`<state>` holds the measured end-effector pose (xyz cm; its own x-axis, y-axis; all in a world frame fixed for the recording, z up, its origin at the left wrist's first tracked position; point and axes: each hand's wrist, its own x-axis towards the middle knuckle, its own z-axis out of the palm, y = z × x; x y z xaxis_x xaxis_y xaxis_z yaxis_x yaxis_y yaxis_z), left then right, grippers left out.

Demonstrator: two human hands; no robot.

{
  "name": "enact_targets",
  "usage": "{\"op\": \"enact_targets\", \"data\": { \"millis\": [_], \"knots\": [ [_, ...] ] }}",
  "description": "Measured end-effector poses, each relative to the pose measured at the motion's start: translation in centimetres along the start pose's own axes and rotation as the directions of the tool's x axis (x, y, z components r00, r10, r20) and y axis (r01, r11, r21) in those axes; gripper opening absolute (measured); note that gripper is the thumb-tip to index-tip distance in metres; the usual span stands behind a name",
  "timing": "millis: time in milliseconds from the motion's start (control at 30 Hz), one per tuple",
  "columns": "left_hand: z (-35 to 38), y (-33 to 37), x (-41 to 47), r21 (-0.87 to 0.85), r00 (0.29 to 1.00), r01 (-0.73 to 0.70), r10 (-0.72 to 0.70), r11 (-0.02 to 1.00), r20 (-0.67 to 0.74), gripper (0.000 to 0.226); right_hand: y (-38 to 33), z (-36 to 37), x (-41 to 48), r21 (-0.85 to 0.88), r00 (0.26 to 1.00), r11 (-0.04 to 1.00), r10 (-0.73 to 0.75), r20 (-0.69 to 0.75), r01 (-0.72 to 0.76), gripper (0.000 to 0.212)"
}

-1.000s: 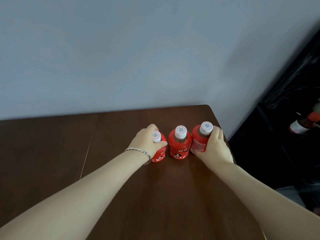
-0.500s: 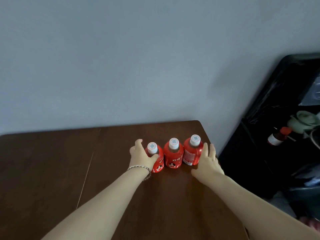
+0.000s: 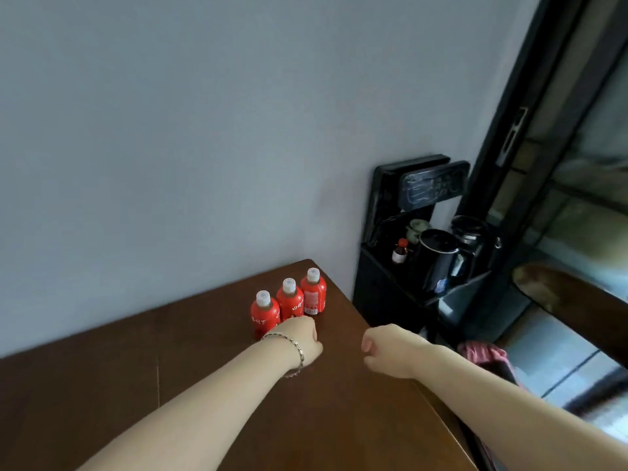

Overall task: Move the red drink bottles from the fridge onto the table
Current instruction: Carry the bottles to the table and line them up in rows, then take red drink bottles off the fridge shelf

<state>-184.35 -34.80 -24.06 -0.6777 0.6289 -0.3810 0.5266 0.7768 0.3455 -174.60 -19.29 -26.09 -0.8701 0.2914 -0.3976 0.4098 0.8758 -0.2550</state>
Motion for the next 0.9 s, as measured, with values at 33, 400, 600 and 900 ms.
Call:
{"op": "enact_targets", "data": {
  "millis": [33, 400, 600, 900],
  "knots": [
    [0.1, 1.4, -1.4, 0.021, 0.998, -0.061, 0.061, 0.998, -0.005, 0.023, 0.3, -0.1, -2.1, -0.002, 1.0, 1.0, 0.02, -0.015, -0.02, 0.028],
    [7.1, 25.0, -14.9, 0.258, 0.797, -0.599, 0.597, 0.758, 0.094, 0.022, 13.4, 0.4, -30.9, 0.049, 0.867, 0.894, 0.445, -0.222, -0.446, 0.025],
    [15.6, 42.1, -25.5, 0.275, 0.532, -0.838, 0.818, 0.472, 0.219, 0.024, 22.3, 5.2, -52.6, 0.252, 0.569, 0.645, 0.759, -0.316, -0.721, 0.027],
    [31.4, 65.8, -49.4, 0.134, 0.118, -0.988, 0.944, 0.08, 0.309, 0.026, 29.6, 11.9, -88.3, 0.424, 0.127, 0.213, 0.967, -0.222, -0.881, 0.023]
  ]
}}
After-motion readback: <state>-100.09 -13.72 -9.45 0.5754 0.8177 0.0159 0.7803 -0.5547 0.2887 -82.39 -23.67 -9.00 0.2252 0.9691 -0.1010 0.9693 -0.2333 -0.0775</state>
